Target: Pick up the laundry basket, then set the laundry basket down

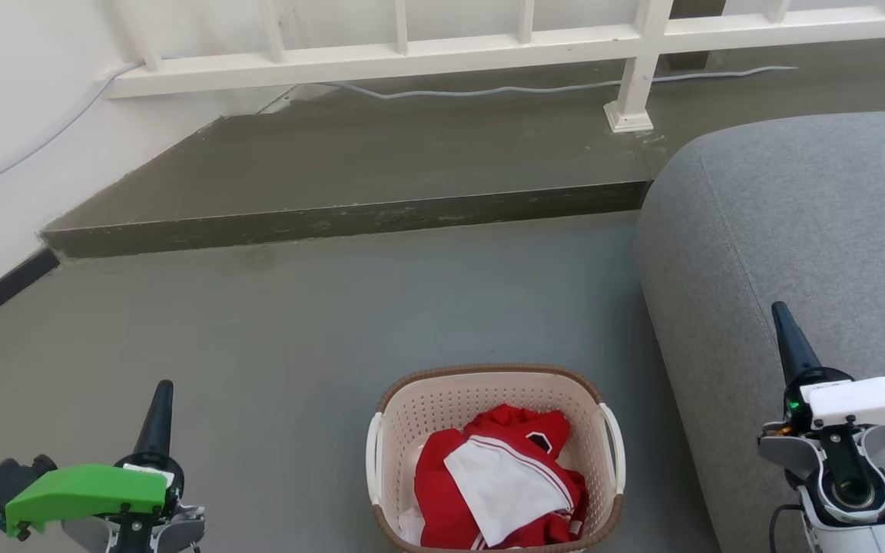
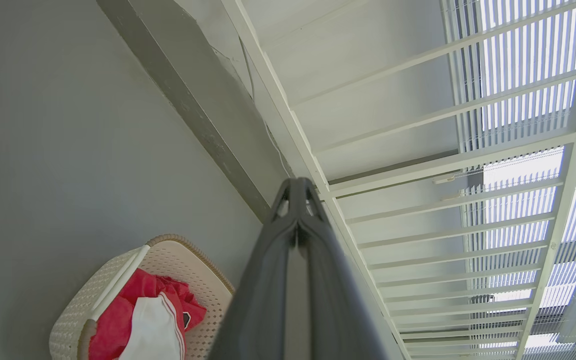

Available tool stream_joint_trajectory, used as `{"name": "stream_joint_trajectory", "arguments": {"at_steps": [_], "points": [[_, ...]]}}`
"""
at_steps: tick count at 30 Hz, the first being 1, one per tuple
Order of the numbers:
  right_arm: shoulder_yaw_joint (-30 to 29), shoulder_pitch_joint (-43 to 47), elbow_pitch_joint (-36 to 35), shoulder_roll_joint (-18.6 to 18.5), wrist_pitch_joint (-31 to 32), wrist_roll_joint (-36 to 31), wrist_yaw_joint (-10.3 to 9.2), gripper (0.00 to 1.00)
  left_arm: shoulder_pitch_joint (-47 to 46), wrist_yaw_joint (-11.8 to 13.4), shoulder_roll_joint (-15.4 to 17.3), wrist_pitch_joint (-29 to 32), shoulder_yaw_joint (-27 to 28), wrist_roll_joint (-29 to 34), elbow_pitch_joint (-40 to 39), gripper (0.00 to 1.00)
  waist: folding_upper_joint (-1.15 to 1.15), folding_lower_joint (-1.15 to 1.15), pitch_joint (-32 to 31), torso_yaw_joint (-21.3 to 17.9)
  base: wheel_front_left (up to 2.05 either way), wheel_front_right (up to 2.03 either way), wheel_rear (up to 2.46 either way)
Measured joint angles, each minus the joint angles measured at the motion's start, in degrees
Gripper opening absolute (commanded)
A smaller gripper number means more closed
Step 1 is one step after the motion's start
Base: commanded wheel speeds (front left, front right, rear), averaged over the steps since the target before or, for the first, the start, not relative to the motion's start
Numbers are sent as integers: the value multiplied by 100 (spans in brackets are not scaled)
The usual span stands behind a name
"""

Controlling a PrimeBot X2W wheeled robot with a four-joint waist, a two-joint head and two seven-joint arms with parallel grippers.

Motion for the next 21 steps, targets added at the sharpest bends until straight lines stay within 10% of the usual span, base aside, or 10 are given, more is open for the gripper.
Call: {"name": "stream_joint_trajectory", "arguments": {"at_steps": [21], "points": [[-426,-1,11,99,436,1541,101,0,-141,-9,1,437,272,-1458,144,0,0,0,-30,94,0,0,0]]}}
